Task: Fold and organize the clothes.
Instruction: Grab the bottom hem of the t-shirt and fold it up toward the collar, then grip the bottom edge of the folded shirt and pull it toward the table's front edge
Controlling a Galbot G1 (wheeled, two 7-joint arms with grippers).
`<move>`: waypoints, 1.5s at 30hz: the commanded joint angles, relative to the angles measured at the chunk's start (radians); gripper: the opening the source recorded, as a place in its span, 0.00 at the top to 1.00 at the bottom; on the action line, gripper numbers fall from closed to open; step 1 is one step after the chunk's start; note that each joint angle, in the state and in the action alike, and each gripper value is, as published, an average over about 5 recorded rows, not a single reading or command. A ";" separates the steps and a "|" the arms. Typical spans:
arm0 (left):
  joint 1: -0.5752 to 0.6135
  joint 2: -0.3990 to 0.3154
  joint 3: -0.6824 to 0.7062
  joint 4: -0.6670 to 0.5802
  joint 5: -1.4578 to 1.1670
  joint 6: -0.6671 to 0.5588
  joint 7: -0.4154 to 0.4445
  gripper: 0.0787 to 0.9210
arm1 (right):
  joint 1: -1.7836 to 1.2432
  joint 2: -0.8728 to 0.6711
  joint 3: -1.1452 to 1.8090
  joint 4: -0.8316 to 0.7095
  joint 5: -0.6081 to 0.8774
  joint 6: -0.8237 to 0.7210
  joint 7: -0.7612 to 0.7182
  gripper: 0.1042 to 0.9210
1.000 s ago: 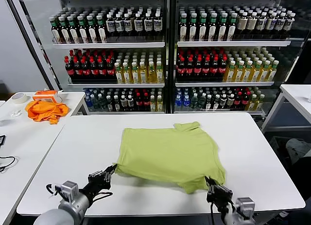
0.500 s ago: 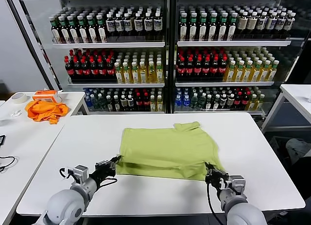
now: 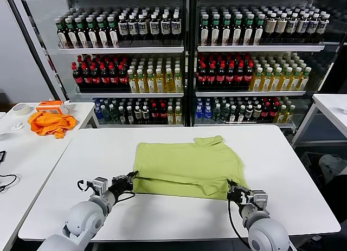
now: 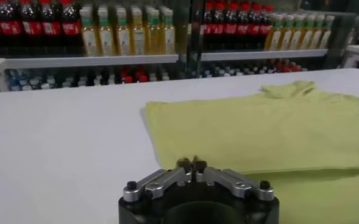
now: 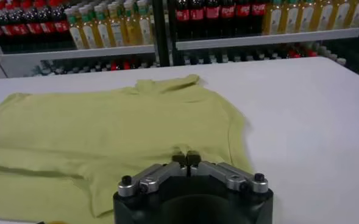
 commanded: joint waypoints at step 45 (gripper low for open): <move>0.173 -0.003 -0.008 -0.147 -0.030 0.076 -0.159 0.79 | -0.203 -0.013 0.142 0.031 0.028 0.077 -0.076 0.89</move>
